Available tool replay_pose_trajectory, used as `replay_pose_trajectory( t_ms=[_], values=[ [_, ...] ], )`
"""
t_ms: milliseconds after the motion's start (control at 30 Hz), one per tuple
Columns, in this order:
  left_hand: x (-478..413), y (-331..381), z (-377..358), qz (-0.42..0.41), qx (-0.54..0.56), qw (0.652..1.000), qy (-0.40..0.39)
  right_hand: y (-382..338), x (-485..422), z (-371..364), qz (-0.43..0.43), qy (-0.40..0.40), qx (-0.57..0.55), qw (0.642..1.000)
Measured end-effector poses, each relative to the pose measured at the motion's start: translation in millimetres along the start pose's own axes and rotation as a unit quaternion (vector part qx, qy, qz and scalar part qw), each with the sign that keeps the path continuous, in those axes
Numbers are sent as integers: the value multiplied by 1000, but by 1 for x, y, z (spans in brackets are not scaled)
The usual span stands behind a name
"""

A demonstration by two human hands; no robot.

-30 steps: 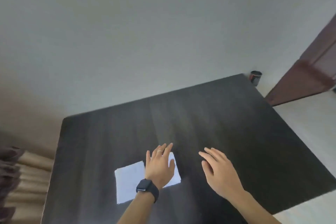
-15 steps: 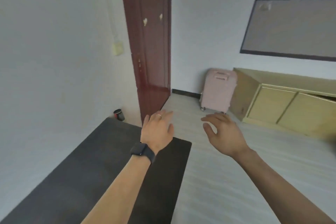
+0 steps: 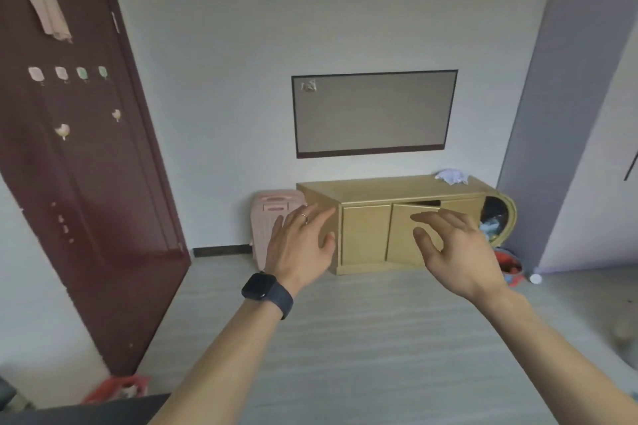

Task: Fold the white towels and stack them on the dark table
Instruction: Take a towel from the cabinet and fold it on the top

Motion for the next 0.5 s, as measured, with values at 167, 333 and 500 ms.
replay_pose_trajectory(
  t_ms=[167, 333, 500],
  values=[
    [-78, 64, -50, -1, 24, 1000, 2, 95, -48, 33, -20, 0, 17, 1000],
    [-150, 105, -106, -8, 26, 1000, -15, 179, -101, 42, -39, -3, 34, 999],
    [-225, 130, -161, -17, 15, 999, -35, 254, -154, 31, -67, -15, 57, 996]
  ],
)
Point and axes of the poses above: each hand's wrist, its own x-axis away from the middle knuckle, its own z-axis out of the back of the hand, y = z × x, the point moved 3 cm from there along -x, towards the middle knuckle, and after that the axes turned 11 degrees about -x, right-handed, at the moved point
